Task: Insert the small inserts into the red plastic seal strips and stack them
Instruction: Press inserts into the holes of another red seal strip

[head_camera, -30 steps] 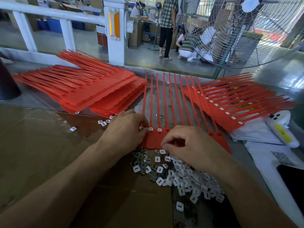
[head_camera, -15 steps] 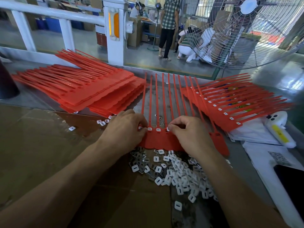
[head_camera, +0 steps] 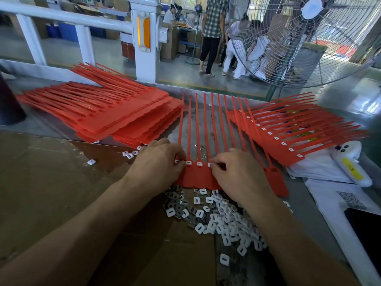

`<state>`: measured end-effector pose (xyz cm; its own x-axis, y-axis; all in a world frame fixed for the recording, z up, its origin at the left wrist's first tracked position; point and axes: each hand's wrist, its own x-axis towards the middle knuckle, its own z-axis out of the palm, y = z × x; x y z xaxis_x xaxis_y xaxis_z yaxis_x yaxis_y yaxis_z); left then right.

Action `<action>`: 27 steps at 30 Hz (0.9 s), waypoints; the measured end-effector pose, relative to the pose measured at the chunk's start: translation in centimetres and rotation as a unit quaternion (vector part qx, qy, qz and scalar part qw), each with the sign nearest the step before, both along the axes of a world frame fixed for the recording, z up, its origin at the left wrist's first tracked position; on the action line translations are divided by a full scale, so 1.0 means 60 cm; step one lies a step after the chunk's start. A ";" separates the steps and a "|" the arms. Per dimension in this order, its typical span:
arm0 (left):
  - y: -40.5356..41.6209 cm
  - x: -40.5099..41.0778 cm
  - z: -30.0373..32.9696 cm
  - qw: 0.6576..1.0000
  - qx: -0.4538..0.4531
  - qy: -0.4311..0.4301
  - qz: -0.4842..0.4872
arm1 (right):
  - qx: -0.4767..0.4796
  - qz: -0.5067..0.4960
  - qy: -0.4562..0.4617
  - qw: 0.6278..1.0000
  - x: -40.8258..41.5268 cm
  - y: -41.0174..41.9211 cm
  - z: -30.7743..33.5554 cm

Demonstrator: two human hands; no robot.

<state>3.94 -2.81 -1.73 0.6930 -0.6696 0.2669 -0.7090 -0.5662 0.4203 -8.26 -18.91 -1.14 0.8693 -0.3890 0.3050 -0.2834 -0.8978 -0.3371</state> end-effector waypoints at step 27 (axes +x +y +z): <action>0.001 0.000 0.001 1.000 0.005 0.003 -0.001 | 0.101 0.172 0.083 0.976 -0.037 -0.001 0.018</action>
<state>3.91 -2.74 -1.69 0.6928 -0.6741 0.2560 -0.7080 -0.5685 0.4190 -10.49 -18.99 -0.07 0.9899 -0.1033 0.0966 -0.0426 -0.8692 -0.4925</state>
